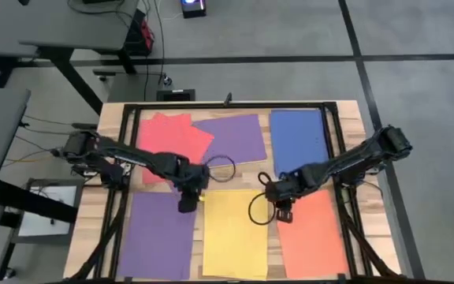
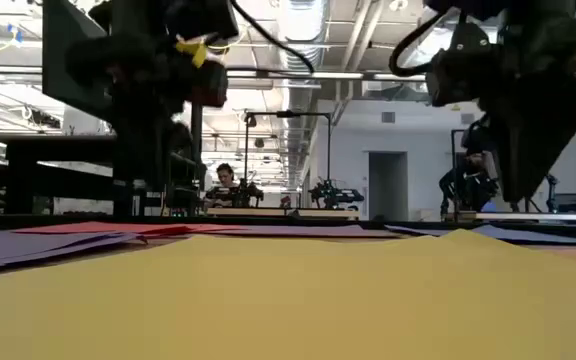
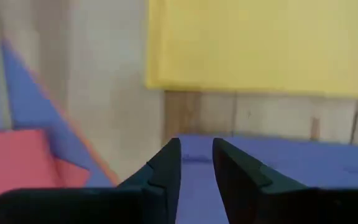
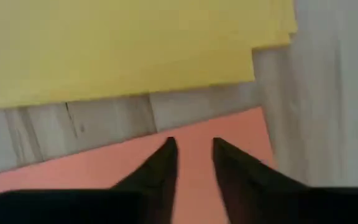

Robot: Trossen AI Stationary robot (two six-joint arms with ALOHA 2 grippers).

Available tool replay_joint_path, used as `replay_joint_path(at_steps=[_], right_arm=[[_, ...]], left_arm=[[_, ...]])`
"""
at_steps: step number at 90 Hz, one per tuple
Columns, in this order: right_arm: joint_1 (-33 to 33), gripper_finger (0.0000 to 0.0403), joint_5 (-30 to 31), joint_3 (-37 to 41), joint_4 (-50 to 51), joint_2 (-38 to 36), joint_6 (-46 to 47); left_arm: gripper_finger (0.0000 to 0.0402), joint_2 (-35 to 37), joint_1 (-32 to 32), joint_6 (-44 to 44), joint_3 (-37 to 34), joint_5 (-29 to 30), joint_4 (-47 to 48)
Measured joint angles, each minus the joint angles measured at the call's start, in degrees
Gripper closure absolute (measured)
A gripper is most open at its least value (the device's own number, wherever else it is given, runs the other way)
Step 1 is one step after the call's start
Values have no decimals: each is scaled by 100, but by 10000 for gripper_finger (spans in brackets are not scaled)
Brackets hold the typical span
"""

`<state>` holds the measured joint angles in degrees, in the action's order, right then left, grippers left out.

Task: Organize paper
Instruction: Stack the yellow paper on top of the yellow paper

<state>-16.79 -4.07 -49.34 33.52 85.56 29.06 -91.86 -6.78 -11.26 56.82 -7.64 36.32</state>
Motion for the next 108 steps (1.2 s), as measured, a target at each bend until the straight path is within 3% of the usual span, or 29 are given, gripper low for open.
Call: replay_joint_path(at_steps=[6,25,52,79,108], right_arm=[[40,391,-64,138,-249,-2,-39],[80,401,-77,300,-672,0,-192],[120,403,-49,598,-1115,24,-368],[-3,403,-99,530,-1367,911,-513],[332,403,-302,378,-1423,1102,-555]], left_arm=[[351,-235,-140,-2,2,10,-122],[374,-538,-345,-189,31,13,-394],[386,-935,-385,-86,34,-44,-920],[399,-1022,-400,-162,39,-92,-1143],[398,-1052,-425,-222,24,63,-1599]])
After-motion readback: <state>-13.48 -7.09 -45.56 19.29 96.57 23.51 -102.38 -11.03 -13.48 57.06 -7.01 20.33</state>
